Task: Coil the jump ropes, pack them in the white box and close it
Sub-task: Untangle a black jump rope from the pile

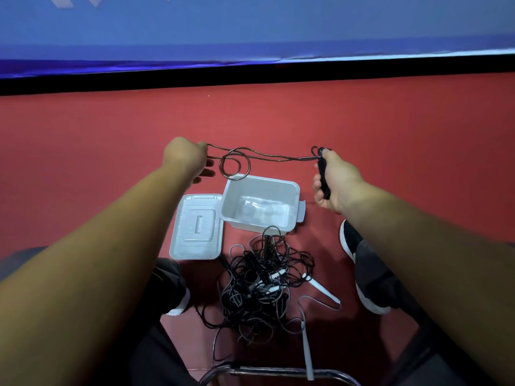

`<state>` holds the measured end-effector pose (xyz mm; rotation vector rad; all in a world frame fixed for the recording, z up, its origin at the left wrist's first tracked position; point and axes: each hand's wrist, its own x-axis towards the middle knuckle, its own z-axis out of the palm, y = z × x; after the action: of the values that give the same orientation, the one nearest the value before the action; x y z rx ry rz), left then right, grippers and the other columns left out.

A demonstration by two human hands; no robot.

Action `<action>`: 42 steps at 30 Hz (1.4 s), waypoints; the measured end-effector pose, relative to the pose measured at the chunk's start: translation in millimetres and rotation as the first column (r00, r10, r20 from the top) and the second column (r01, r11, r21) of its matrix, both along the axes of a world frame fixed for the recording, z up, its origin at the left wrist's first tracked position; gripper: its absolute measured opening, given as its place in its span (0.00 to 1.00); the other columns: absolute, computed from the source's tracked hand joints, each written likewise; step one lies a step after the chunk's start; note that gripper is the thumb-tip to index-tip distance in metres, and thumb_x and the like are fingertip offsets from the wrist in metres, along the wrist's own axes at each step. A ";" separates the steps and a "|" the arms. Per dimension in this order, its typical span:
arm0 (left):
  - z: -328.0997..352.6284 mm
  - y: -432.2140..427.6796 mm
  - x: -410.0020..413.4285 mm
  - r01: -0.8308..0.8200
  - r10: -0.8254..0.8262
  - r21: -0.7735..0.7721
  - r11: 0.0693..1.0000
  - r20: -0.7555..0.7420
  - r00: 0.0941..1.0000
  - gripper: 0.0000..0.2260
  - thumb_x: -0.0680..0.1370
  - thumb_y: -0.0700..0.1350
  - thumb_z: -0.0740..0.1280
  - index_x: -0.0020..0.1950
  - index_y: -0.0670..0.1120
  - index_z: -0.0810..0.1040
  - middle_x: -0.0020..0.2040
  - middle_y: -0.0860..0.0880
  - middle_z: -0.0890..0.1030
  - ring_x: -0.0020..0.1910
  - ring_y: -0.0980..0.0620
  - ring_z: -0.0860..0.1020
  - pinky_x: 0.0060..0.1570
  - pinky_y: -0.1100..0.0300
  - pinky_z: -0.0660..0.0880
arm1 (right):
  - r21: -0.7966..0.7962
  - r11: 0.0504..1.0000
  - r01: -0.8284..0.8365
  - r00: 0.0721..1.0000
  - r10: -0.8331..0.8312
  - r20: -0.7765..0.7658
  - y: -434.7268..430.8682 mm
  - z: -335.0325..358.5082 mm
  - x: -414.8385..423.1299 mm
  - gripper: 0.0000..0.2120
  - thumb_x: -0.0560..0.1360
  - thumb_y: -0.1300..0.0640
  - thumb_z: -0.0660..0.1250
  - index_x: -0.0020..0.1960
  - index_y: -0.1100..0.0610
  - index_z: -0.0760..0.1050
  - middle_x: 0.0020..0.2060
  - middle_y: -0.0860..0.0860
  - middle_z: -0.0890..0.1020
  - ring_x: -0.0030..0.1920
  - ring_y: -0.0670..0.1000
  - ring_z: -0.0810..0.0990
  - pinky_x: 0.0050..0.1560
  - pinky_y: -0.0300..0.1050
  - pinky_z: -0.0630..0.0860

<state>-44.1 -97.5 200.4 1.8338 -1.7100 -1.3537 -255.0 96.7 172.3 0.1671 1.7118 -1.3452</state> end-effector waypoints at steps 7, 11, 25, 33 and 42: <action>15.3 -26.1 17.3 -0.426 0.466 0.195 0.883 -0.260 0.846 0.13 0.86 0.41 0.48 0.47 0.43 0.68 0.39 0.44 0.80 0.21 0.46 0.80 0.33 0.55 0.76 | 0.132 0.985 0.107 0.994 -0.108 0.005 8.1 -9.1 -16.2 0.09 0.79 0.44 0.62 0.47 0.50 0.72 0.30 0.47 0.73 0.23 0.46 0.70 0.29 0.36 0.65; 20.8 -25.0 20.7 -0.439 0.463 0.147 0.886 -0.240 0.853 0.12 0.86 0.40 0.47 0.51 0.41 0.69 0.39 0.43 0.80 0.27 0.44 0.81 0.36 0.53 0.79 | 0.132 0.987 0.088 0.996 -0.085 -0.033 10.0 -12.6 -19.1 0.11 0.79 0.43 0.63 0.46 0.51 0.72 0.30 0.48 0.73 0.23 0.48 0.70 0.30 0.37 0.66; 2.0 -2.8 4.1 0.146 -0.112 0.207 0.967 -0.166 0.980 0.26 0.86 0.59 0.57 0.77 0.41 0.65 0.59 0.40 0.81 0.49 0.41 0.87 0.53 0.43 0.83 | -0.062 0.975 -0.214 0.972 0.206 -0.114 -7.5 2.2 12.7 0.21 0.77 0.33 0.69 0.51 0.52 0.76 0.32 0.50 0.77 0.27 0.49 0.73 0.28 0.41 0.67; 4.0 5.9 -11.1 0.283 -0.193 0.276 0.918 -0.311 0.931 0.22 0.87 0.58 0.54 0.67 0.41 0.74 0.58 0.43 0.86 0.51 0.42 0.85 0.50 0.50 0.79 | -0.082 0.938 -0.338 0.937 0.328 -0.117 -11.5 20.4 19.0 0.24 0.76 0.31 0.69 0.48 0.54 0.77 0.35 0.52 0.79 0.29 0.51 0.74 0.29 0.42 0.68; 19.8 36.4 -22.7 0.729 -0.665 0.054 0.683 -0.369 0.650 0.17 0.88 0.50 0.56 0.69 0.47 0.79 0.63 0.48 0.85 0.67 0.55 0.79 0.75 0.53 0.64 | -0.132 0.858 -0.496 0.849 0.447 -0.280 -15.4 71.2 35.4 0.22 0.82 0.35 0.65 0.49 0.53 0.81 0.37 0.55 0.85 0.41 0.56 0.88 0.34 0.43 0.78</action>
<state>-66.8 -61.1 220.2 0.9019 -2.2596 -2.0406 -219.6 81.2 243.6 -0.5295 1.6526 -1.1793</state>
